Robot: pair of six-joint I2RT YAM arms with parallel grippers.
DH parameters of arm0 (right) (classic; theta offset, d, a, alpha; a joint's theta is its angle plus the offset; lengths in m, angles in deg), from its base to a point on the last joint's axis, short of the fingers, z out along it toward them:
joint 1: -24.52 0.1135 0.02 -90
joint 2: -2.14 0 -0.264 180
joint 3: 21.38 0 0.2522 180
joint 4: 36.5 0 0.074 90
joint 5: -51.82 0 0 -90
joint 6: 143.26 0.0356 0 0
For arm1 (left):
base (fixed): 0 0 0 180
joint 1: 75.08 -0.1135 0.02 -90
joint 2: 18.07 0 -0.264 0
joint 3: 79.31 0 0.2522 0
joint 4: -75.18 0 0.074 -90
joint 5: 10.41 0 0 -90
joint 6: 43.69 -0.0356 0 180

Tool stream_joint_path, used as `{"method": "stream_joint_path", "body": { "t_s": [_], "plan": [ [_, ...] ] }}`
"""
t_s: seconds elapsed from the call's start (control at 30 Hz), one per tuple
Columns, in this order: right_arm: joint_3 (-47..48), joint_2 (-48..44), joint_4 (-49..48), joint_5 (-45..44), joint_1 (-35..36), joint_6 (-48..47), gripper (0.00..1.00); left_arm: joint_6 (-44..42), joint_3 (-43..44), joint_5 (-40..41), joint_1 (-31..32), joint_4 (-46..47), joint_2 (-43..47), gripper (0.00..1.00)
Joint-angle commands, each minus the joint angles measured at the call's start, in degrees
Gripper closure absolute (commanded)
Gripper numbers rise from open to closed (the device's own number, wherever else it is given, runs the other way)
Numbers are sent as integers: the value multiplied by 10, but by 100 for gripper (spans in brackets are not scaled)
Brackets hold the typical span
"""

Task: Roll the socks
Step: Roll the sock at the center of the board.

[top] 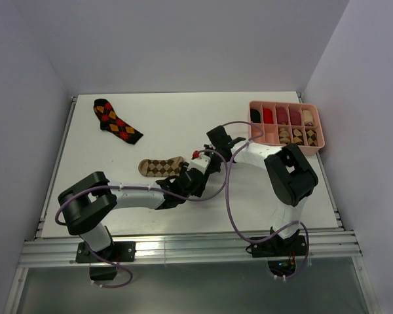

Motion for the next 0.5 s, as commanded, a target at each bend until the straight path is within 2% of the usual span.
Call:
{"method": "stream_joint_path", "body": {
  "t_s": [0.0, 0.2, 0.3, 0.4, 0.43, 0.47],
  "plan": [
    [23, 5, 20, -9, 7, -7, 100, -23, 20, 37, 7, 20, -13, 42],
    [24, 12, 19, 0, 6, -3, 100, -7, 21, 39, 9, 4, -51, 46],
    [24, 12, 19, 4, 7, 0, 100, 5, 17, 32, 9, -4, -68, 52],
    [23, 13, 18, 10, 6, 4, 100, 17, 16, 33, 9, -16, -80, 70],
    [22, 12, 15, 13, 7, 4, 100, 22, 16, 33, 9, -18, -82, 79],
    [21, 11, 13, 17, 7, 6, 100, 25, 16, 33, 9, -22, -81, 83]
  ]
}}
